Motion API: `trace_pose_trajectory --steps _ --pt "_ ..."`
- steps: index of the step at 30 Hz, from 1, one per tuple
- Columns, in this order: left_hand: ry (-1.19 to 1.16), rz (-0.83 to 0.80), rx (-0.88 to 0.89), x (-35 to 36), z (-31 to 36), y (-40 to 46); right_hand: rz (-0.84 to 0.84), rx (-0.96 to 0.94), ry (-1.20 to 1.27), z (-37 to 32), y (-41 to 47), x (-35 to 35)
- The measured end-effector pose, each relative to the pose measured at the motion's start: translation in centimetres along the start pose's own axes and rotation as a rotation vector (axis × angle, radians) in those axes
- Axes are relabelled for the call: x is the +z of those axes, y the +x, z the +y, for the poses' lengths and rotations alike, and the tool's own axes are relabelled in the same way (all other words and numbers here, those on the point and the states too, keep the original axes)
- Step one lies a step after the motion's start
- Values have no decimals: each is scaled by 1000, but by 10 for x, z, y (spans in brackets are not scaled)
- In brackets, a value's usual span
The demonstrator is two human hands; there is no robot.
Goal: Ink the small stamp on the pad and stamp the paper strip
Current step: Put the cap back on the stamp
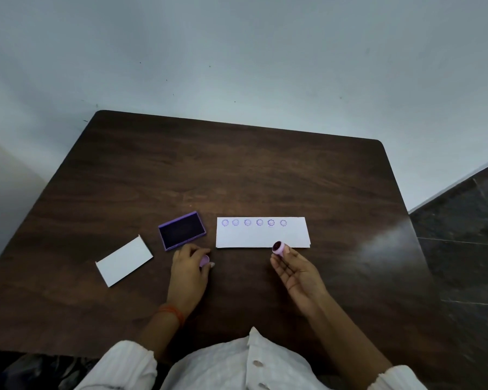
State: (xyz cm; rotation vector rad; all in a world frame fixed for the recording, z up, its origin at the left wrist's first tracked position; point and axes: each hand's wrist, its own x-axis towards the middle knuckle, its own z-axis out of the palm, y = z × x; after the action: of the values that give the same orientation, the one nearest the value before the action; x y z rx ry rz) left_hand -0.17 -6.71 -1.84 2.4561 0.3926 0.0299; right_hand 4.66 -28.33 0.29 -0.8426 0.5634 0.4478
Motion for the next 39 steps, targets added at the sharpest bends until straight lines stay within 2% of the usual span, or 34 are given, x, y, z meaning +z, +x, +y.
trace_pose_trajectory --steps 7,13,17,24,31,39 --pt "-54 -5 8 -10 8 -2 -38 10 -45 6 -4 6" --pt "-258 14 38 -23 33 -14 -108 22 -113 10 -10 20" --pt "-352 -2 30 -27 44 -16 -153 6 -286 13 -16 34" --pt "-440 21 60 -35 49 -19 -254 -161 -596 16 -29 55" --pt "-435 -16 107 -42 46 -14 -286 -273 -773 13 -29 66" --pt "-515 -53 67 -49 49 -10 -263 -316 -950 12 -21 70"
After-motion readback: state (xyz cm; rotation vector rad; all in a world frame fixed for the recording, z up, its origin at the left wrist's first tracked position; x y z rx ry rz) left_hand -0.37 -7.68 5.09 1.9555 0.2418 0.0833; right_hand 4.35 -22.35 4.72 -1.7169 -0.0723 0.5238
